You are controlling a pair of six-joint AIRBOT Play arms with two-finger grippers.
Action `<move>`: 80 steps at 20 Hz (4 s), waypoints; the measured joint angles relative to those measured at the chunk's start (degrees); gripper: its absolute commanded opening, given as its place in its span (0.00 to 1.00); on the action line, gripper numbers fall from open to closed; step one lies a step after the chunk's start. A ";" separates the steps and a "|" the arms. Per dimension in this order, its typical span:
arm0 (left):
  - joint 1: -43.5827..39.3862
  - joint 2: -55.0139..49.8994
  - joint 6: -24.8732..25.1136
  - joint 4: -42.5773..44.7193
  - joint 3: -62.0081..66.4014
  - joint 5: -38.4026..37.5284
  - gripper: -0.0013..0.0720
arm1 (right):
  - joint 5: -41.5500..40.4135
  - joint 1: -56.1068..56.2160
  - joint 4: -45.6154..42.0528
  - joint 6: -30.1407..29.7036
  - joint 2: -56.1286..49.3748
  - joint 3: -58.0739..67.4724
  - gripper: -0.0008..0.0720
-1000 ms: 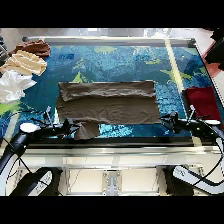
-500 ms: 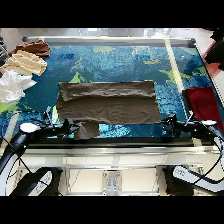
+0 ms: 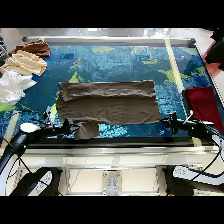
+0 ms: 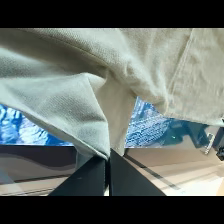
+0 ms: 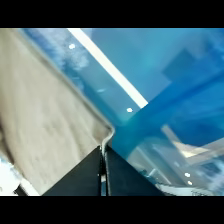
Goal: Fold the shirts.
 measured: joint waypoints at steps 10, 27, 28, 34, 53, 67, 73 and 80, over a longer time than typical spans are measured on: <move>1.09 15.08 -3.56 6.64 5.46 -4.46 0.03 | 14.16 0.00 -16.02 1.79 15.98 9.33 0.02; -2.71 -10.99 4.33 12.15 32.83 6.80 0.03 | -2.38 16.22 -28.26 11.61 12.50 24.24 0.02; -3.17 -15.30 5.03 13.05 36.41 6.93 0.03 | -3.89 17.29 -28.57 12.57 8.94 27.39 0.02; -6.34 -35.45 7.06 20.70 53.33 8.57 0.03 | -7.23 19.58 -29.92 16.44 -7.74 39.50 0.02; -11.37 -31.39 7.50 28.28 58.58 15.02 0.75 | 8.26 10.73 -44.33 11.61 -5.40 56.11 0.57; -26.71 -40.37 2.29 34.53 74.86 5.18 0.75 | 26.56 -0.98 -10.54 -5.79 -29.07 49.35 0.78; -27.91 -41.97 1.81 35.12 75.58 3.98 0.75 | 21.35 4.52 -10.71 -7.50 -32.13 49.24 0.78; -28.09 -42.23 1.68 35.19 75.58 0.57 0.69 | 20.76 10.95 -9.97 -7.54 -32.61 49.55 0.03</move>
